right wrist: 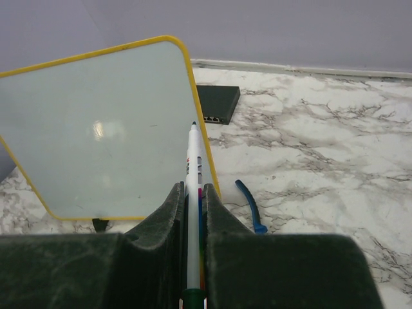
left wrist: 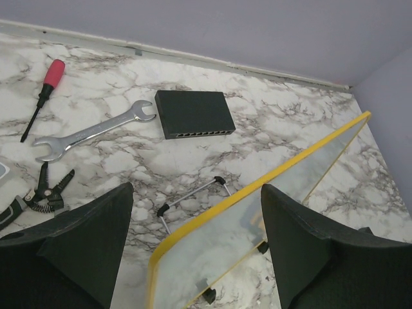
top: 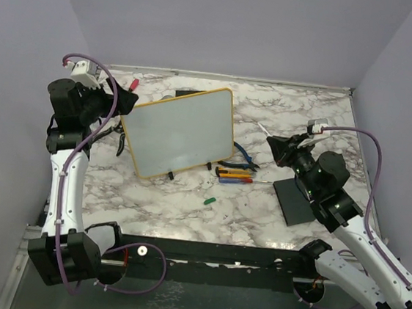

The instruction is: Write a sentence on the whiteboard

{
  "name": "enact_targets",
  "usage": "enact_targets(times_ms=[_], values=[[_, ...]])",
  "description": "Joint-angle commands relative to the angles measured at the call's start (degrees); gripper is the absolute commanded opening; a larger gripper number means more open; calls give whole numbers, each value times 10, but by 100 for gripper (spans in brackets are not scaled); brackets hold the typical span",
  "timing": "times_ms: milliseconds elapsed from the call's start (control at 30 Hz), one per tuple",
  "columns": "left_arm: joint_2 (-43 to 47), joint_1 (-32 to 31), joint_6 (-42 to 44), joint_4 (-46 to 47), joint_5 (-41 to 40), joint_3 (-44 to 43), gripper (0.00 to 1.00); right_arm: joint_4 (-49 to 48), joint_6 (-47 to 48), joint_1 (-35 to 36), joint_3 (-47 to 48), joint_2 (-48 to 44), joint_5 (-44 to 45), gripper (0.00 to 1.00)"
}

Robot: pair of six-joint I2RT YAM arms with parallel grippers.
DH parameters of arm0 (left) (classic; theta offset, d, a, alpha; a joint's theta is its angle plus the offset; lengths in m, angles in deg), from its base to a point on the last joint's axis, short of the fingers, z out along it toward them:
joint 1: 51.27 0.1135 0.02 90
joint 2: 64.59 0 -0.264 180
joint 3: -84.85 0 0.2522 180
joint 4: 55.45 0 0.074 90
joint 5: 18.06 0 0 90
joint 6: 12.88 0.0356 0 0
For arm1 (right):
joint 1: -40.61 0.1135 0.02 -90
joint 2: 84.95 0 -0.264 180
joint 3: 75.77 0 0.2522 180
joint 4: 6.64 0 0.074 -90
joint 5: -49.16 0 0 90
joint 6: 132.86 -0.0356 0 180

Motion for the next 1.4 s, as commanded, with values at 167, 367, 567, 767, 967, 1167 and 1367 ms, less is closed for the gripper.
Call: enact_targets(times_ms=[167,367,567,767,967,1167,1367], values=[[70,14,-3,32,36,94,80,-19,25,-2,5,7,-45,1],[74,15,1,42,25,119,81,-18,39,-2,7,13,-99,1],[80,16,3,69,3,144,80,-25,42,-2,8,11,-161,1],[74,16,-8,141,55,175,75,-36,30,-2,9,27,-204,1],[71,16,-7,173,87,193,74,-34,31,-2,18,40,-219,1],[72,17,10,163,71,198,71,-50,26,-2,29,65,-258,1],[73,17,29,143,51,199,66,-93,0,0,28,86,-294,1]])
